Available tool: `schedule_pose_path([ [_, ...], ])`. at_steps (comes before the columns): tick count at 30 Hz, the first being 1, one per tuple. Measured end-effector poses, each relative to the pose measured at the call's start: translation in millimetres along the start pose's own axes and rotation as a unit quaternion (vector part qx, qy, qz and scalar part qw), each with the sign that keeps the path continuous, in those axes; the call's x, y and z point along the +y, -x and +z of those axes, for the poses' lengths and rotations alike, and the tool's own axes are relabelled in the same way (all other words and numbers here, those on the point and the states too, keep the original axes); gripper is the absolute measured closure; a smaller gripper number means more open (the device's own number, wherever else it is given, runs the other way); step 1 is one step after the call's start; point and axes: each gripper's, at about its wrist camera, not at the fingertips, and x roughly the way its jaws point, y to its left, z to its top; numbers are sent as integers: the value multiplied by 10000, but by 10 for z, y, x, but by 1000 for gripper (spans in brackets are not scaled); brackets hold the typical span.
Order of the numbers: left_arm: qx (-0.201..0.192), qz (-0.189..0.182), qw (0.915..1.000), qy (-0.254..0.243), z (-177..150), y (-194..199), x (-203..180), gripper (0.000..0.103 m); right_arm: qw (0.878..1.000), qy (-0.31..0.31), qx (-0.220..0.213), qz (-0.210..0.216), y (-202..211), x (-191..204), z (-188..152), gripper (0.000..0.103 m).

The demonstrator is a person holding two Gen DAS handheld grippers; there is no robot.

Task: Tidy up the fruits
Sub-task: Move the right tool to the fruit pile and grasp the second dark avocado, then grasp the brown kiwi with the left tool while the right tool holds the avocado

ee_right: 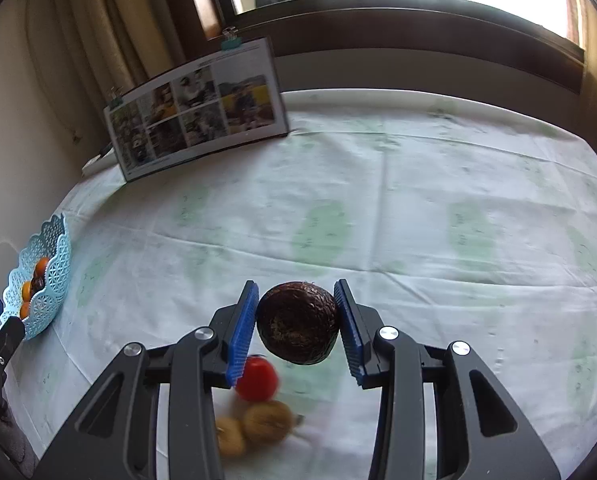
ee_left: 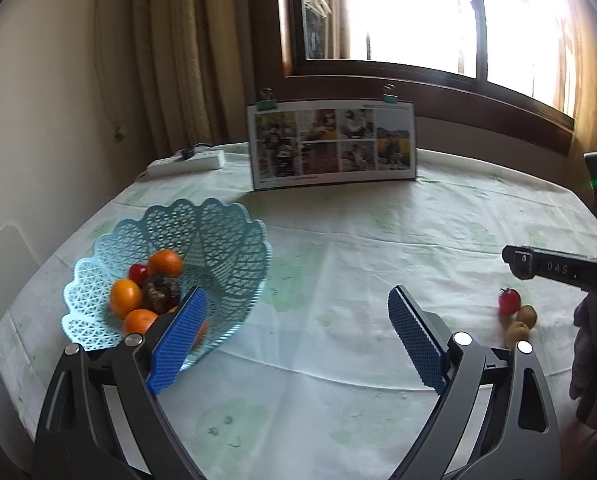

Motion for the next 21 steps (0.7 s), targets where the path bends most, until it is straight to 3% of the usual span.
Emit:
schedule_pose_path([
  [7,133,-685,9968,-395,26,-30,-421,10,9992,-350,-99,-180,179,-415,-95,63],
  [14,461,-1478,9840,-885,-49,-141,-957,10,9983,-571,-69,-93,172,-582,-174,63],
  [21,779,-1791,9715,-1343,-164,-245,-1364,12,9984,-556,-81,56,189,-555,-199,63],
])
